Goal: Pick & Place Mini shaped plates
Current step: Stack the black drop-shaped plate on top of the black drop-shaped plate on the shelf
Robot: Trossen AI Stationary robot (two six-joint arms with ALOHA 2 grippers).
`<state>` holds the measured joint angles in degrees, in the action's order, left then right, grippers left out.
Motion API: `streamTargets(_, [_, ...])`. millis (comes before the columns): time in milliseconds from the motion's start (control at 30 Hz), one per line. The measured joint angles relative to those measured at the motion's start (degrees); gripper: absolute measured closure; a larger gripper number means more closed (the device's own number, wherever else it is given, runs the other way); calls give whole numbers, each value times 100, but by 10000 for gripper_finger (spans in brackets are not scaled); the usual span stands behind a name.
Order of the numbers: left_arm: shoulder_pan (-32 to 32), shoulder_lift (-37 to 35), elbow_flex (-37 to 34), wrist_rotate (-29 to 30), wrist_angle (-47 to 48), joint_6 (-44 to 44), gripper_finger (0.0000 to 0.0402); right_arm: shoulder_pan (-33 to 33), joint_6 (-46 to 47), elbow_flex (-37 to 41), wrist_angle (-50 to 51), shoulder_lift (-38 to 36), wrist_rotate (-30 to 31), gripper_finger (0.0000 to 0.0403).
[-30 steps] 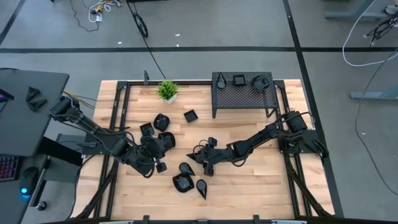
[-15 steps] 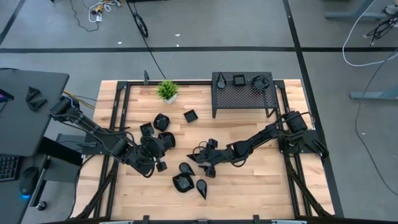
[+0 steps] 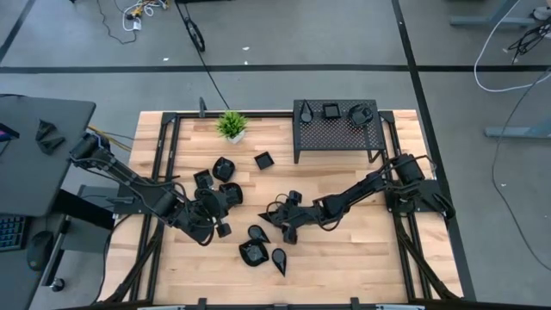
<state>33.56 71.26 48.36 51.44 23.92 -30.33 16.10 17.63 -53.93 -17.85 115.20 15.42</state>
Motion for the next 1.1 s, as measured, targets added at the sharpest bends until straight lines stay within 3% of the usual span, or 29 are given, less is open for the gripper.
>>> streamTargets(400, [0, 2, 0, 0, 0, 9, 363, 22, -52, 22, -45, -279, 153, 171])
streamTargets(533, [0, 2, 0, -2, 167, -106, 363, 22, -107, 15, 40, -814, 290, 172])
streamTargets(767, [0, 0, -318, 539, 631, -814, 363, -114, 525, 11, 1262, -2233, 1376, 172])
streamTargets(967, [-137, -2, -1079, 904, 359, -1655, 363, -761, 1642, 7, 2415, -3551, 1616, 172])
streamTargets(1100, [-390, -2, -1334, 1068, -81, -1703, 363, -1444, 1789, 4, 2826, -3982, 1633, 172])
